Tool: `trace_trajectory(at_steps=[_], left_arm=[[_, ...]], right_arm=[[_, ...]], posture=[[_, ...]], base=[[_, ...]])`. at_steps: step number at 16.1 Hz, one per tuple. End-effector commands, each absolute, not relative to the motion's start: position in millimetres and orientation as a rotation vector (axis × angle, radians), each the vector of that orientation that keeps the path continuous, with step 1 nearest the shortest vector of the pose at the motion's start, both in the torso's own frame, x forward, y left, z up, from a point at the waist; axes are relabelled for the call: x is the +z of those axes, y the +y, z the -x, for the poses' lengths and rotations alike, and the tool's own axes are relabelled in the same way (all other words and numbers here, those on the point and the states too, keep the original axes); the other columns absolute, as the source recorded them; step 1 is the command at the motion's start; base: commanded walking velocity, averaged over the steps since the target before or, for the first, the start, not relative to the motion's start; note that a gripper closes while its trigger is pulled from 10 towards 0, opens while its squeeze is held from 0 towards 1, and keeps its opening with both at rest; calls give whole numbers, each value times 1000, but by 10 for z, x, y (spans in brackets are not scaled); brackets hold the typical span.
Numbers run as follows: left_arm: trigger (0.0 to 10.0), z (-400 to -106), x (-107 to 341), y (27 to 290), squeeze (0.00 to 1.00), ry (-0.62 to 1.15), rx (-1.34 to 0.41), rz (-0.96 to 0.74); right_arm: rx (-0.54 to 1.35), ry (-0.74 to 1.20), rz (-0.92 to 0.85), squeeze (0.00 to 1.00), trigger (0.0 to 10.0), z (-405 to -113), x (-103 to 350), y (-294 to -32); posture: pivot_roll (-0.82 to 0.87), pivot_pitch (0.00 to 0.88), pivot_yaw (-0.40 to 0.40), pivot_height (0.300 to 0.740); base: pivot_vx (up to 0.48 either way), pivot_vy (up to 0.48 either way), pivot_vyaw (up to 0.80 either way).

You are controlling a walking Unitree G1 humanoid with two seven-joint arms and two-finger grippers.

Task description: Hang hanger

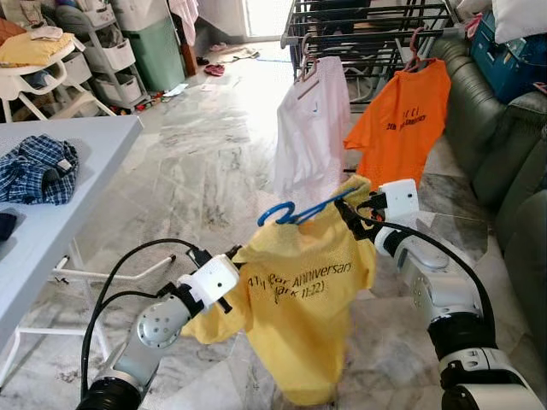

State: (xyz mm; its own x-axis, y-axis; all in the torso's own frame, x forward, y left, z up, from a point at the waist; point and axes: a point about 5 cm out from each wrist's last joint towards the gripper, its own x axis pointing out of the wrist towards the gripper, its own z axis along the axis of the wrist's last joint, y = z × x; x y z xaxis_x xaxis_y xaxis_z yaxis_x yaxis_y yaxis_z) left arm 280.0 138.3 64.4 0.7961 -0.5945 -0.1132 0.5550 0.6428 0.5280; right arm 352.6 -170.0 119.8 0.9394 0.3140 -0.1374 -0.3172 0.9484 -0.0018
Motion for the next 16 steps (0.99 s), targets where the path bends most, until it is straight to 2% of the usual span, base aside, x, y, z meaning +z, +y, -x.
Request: trace_trajectory(at_steps=[1, 2, 3, 5, 6, 9, 12, 16], left_arm=[[10000, -2817, 700, 1390, 0, -108, -651, -599], [10000, -2816, 689, 1397, 0, -103, -649, -602], [10000, -2820, 669, 1414, 0, -92, -638, -613], [10000, -2822, 648, 1423, 0, -84, -618, -611], [10000, -2813, 644, 1411, 0, -89, -607, -596], [10000, -2726, 609, 1357, 0, -110, -588, -579], [10000, -2645, 546, 1371, 0, -101, -547, -563], [10000, -2635, 511, 1372, 0, -87, -552, -560]], right_arm=[[383, 126, 15, 298, 10000, -3504, 1245, -1551], [422, 120, 27, 286, 10000, -3468, 1257, -1482], [422, 128, 35, 188, 10000, -3435, 1241, -1429], [320, 161, 64, 157, 10000, -3332, 1111, -1331], [286, 173, 65, 0, 10000, -3236, 1022, -1240], [260, 201, 76, 0, 10000, -3030, 844, -1070], [148, 198, 132, 0, 10000, -2960, 810, -1173], [78, 49, 127, 0, 10000, -3068, 1115, -1244]], posture=[[-149, 0, 96, 740], [-149, 0, 96, 740], [-151, 0, 96, 740], [-155, 1, 91, 740], [-156, 0, 89, 740], [-159, 3, 91, 740], [-159, 6, 94, 740], [-161, 8, 95, 740]], base=[[0, 0, 0], [0, 0, 0], [0, 0, 0], [0, 0, 0], [0, 0, 0], [0, 0, 0], [0, 0, 0], [0, 0, 0]])
